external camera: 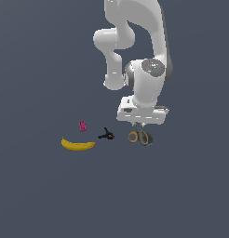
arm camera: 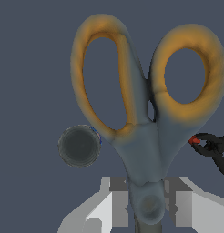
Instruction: Pick up a designated object from a clutter of objects.
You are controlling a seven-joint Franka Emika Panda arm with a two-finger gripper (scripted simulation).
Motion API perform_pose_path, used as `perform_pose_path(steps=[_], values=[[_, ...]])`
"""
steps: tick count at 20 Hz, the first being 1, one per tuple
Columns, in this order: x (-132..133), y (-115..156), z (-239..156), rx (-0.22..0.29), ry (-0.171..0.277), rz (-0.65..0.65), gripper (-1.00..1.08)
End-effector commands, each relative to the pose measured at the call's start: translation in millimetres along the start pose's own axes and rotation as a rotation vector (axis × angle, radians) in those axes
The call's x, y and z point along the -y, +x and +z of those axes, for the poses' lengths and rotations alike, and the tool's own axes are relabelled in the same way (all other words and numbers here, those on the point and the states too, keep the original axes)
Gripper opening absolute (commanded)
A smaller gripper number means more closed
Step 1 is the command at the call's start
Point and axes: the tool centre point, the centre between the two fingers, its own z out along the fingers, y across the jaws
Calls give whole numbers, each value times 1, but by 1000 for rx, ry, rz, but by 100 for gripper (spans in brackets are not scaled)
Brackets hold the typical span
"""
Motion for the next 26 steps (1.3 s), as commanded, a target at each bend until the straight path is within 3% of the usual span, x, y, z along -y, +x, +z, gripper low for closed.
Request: perform_pose_path(steps=[1, 16, 26], values=[[7, 6, -24, 0, 0, 0, -100], [48, 49, -161, 1, 0, 0, -100], [70, 74, -233, 1, 0, 1, -100]])
